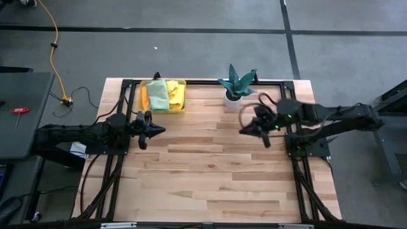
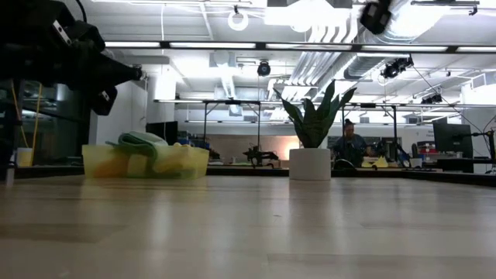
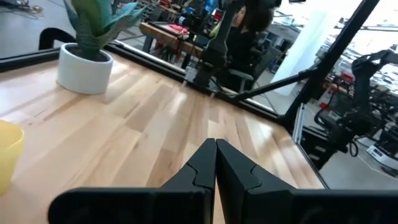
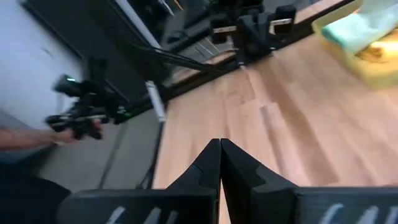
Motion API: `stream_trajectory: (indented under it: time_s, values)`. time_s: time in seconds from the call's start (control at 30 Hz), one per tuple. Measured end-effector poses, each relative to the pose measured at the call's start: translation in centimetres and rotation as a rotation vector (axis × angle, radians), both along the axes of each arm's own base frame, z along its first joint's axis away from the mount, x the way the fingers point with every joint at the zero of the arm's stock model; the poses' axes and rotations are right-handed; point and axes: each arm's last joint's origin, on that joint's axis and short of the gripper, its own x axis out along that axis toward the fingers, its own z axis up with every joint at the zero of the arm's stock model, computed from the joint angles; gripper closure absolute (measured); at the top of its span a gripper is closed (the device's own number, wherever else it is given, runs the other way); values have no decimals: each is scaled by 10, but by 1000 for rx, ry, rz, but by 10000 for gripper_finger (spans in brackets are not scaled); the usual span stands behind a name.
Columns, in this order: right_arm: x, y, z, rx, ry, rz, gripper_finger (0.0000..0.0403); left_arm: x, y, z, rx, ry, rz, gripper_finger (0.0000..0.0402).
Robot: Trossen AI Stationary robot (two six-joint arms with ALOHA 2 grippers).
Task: Fold microfiber towels
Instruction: Return to home position
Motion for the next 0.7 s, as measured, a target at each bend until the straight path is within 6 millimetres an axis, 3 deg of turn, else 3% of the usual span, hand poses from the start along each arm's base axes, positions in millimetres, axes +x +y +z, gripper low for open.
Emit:
stream_trajectory:
  time_s: [0.27,0.37,0.5,0.7]
  values:
    - [-83,-3,-55,23,-179,-46,403,0,0,0,-1,3,4,402]
    - [-106,-4,-73,18,-283,-68,403,0,0,0,-1,5,4,402]
    - [-116,-5,-107,9,-337,-75,403,0,0,-1,-2,6,4,402]
    - [-99,-7,-147,-102,-275,-144,403,0,0,-2,-5,18,8,402]
